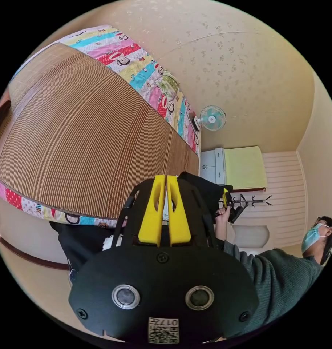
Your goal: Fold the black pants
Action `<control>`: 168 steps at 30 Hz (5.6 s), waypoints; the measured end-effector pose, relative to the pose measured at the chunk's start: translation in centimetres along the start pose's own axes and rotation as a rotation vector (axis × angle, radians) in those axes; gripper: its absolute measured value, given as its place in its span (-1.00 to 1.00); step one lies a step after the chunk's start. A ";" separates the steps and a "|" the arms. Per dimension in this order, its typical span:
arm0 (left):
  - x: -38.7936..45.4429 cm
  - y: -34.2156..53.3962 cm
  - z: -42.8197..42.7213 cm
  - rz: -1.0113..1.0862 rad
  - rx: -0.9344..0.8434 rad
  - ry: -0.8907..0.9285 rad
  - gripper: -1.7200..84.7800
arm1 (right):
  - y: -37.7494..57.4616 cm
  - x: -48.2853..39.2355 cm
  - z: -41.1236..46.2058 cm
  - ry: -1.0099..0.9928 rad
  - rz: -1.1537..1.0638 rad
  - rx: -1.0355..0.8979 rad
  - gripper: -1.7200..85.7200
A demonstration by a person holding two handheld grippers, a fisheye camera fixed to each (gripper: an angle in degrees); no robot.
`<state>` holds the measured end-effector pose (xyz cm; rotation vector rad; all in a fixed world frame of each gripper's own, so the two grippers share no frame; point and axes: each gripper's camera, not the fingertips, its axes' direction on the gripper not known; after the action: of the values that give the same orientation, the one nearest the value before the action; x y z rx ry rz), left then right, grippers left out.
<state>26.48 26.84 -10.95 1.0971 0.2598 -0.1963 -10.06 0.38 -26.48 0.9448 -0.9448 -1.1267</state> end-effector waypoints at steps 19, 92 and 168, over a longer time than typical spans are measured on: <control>1.4 5.8 6.2 0.017 -0.057 -0.024 -0.98 | 15.5 14.0 -3.2 0.143 0.646 0.015 -0.75; 11.8 27.4 -16.2 0.840 0.253 -0.167 -0.61 | 20.2 -33.0 35.2 -1.142 -0.680 -0.071 -0.94; 13.1 33.3 -52.0 1.096 1.181 0.178 -0.86 | 31.3 -40.9 7.8 -0.302 -0.830 0.755 -0.91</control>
<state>42.68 87.83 -8.99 2.2608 -0.3949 0.8431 -15.11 44.65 0.41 1.9329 -1.3078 -1.6686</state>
